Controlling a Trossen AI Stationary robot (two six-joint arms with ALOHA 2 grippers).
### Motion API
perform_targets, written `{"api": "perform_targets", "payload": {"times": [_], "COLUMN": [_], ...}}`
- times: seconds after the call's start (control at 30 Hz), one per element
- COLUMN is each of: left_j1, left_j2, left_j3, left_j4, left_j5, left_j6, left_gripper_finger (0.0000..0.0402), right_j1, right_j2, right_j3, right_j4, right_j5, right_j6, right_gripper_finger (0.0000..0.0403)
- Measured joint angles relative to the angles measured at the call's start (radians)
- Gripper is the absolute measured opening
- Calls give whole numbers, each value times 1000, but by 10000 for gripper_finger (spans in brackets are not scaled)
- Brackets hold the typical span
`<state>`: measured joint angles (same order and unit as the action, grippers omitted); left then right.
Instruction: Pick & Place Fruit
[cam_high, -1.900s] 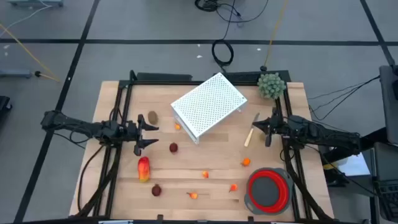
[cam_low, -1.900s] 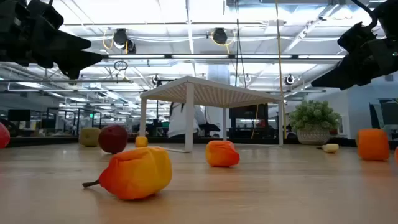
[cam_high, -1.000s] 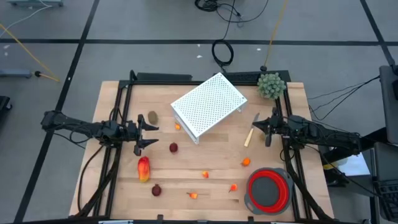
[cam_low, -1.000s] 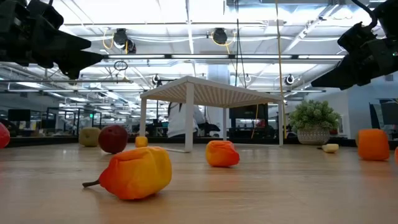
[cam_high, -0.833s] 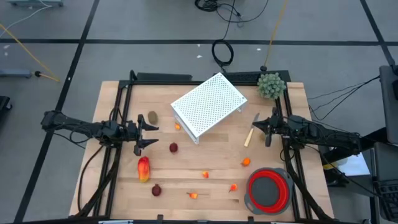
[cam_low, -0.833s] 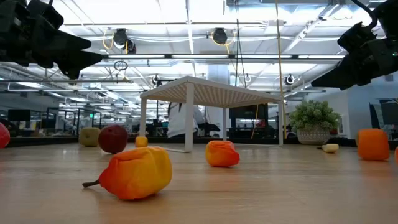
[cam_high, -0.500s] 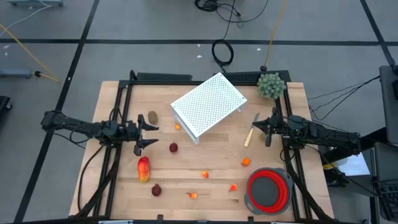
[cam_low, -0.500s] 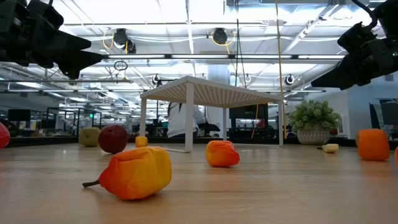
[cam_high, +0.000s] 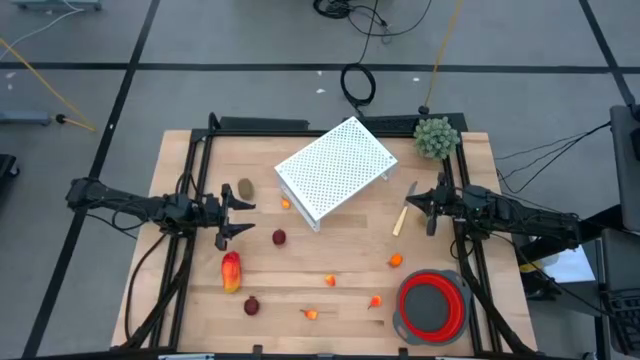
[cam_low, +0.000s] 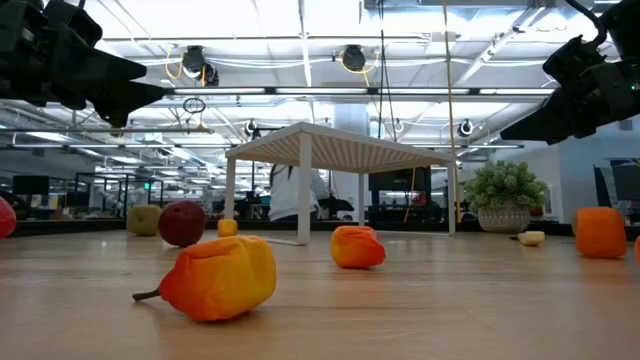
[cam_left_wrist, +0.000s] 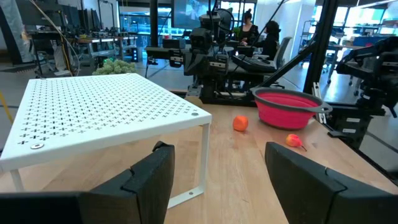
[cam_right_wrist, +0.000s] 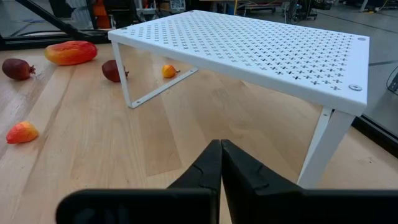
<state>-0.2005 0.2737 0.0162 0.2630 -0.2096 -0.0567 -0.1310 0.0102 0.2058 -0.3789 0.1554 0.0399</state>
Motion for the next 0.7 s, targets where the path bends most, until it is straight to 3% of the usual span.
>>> {"api": "perform_targets", "payload": {"times": [0.17, 0.37, 0.7], "left_j1": [0, 0, 0], "left_j2": [0, 0, 0], "left_j3": [0, 0, 0], "left_j4": [0, 0, 0], "left_j5": [0, 0, 0], "left_j6": [0, 0, 0], "left_gripper_finger": [251, 251, 251], "right_j1": [0, 0, 0], "right_j2": [0, 0, 0], "right_j3": [0, 0, 0], "right_j4": [1, 8, 8], "right_j5": [1, 0, 0], "right_j6": [-11, -156, -160], "right_gripper_finger": [4, 4, 4]}}
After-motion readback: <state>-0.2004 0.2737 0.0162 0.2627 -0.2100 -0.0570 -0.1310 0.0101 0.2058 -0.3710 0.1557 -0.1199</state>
